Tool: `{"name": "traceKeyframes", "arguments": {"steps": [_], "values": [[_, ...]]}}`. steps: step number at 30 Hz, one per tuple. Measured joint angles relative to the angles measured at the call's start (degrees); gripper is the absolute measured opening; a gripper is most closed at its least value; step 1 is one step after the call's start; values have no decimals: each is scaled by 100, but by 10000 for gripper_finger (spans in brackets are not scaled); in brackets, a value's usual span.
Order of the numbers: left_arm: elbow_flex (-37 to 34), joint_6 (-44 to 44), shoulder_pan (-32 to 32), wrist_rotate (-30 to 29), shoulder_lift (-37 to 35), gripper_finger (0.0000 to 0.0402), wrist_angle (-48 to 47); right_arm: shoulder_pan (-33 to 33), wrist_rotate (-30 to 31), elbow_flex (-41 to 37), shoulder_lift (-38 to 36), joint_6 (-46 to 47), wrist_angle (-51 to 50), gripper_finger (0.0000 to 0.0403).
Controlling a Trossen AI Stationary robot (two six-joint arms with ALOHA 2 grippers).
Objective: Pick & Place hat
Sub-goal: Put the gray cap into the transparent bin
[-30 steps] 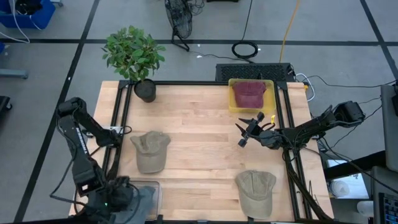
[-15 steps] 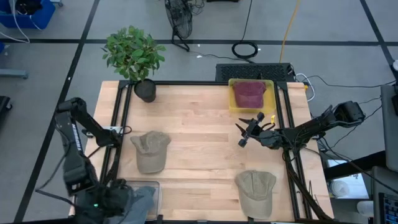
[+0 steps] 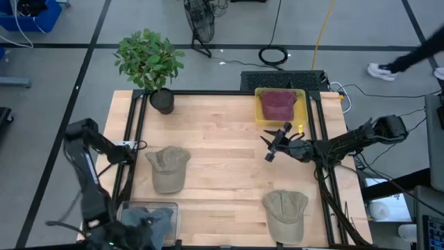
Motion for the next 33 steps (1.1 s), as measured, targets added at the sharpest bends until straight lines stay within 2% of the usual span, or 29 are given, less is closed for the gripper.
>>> {"name": "traceKeyframes", "arguments": {"steps": [4, 6, 9, 11, 15, 18, 23, 29, 33], "values": [[-18, 206, 314, 686, 368, 56, 1014, -289, -196, 0, 1, -365, 179, 121], [37, -249, 369, 764, 432, 56, 948, -436, -202, 0, 1, -485, 370, 121], [317, -1082, 361, 790, 578, 54, 35, -617, -210, 0, 0, -545, 575, 121], [621, -1503, 353, 1088, 689, 45, -912, -703, -276, -2, 1, -549, 581, 121], [1326, -1696, 447, 1560, 849, 9, -2594, -807, -633, 0, 1, -548, 444, 121], [1728, -1783, 546, 1700, 911, 8, -3239, -825, -792, -2, 1, -551, 343, 121], [1868, -2575, 529, 2595, 930, 5, -2655, -825, -791, -2, 1, -551, 118, 121], [1869, -3718, 281, 2548, 1121, 8, -2264, -825, -791, -2, 1, -553, 18, 121], [1868, -3806, 234, 2808, 1536, 4, -1573, -825, -791, -2, 1, -551, 31, 121]]}}
